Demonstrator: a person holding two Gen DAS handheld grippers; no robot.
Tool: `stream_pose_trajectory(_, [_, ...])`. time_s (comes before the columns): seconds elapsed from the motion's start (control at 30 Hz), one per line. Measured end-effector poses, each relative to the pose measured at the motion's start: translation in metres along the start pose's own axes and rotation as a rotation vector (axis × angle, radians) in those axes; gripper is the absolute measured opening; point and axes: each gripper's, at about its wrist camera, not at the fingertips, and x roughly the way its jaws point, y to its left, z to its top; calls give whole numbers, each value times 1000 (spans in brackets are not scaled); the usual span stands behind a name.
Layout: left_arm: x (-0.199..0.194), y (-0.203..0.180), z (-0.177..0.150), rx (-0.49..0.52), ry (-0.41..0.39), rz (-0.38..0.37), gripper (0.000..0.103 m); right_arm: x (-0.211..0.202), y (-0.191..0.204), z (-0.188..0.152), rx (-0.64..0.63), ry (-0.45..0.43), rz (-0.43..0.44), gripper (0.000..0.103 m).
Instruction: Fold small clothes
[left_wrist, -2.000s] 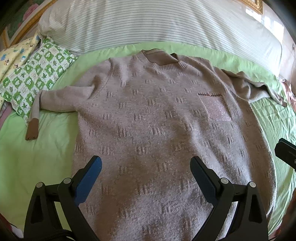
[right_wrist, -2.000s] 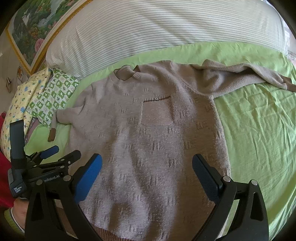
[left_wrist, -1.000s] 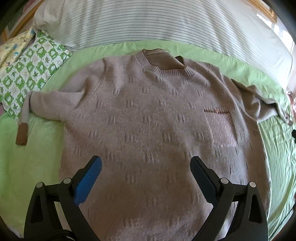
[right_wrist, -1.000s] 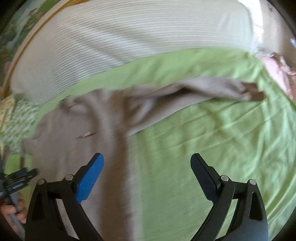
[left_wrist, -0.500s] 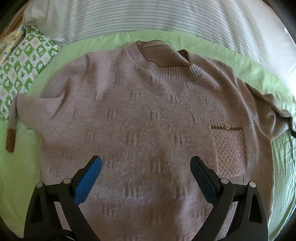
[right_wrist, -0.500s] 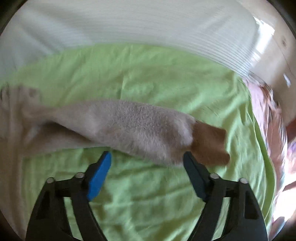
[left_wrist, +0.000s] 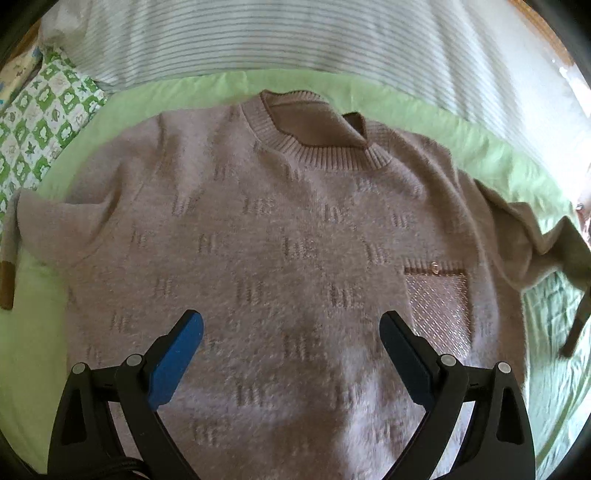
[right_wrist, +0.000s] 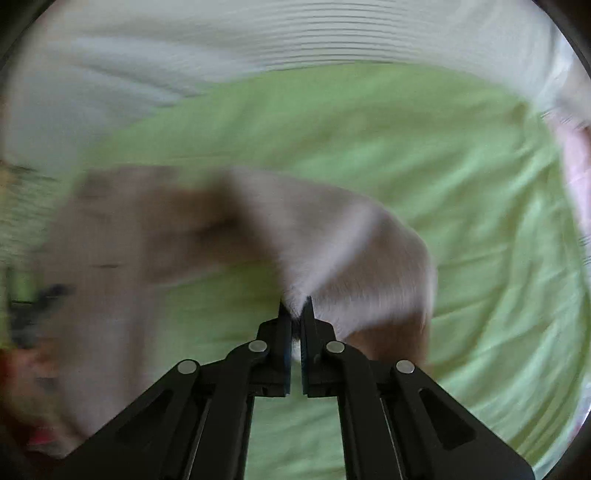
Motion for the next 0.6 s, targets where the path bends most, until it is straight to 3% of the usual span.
stream_pose_trajectory(0.07, [-10, 9, -3, -9, -7, -25, 97, 4, 50, -11, 12, 7, 194, 4])
stream_pose_trajectory(0.23, [-32, 40, -12, -49, -20, -64, 97, 43, 176, -23, -10, 16, 531, 4])
stream_pose_trajectory(0.3, [-36, 53, -15, -75, -12, -80, 97, 64, 224, -23, -33, -9, 545, 7])
stream_pose_trajectory(0.37, [-36, 67, -18, -112, 12, -96, 97, 93, 255, -21, -16, 20, 526, 14])
stream_pose_trajectory(0.43, [-31, 79, -22, -157, 50, -131, 97, 111, 266, -24, 12, 59, 495, 42])
stream_pose_trajectory(0.6, [2, 96, -20, -279, 147, -208, 97, 121, 233, -39, 85, 47, 438, 44])
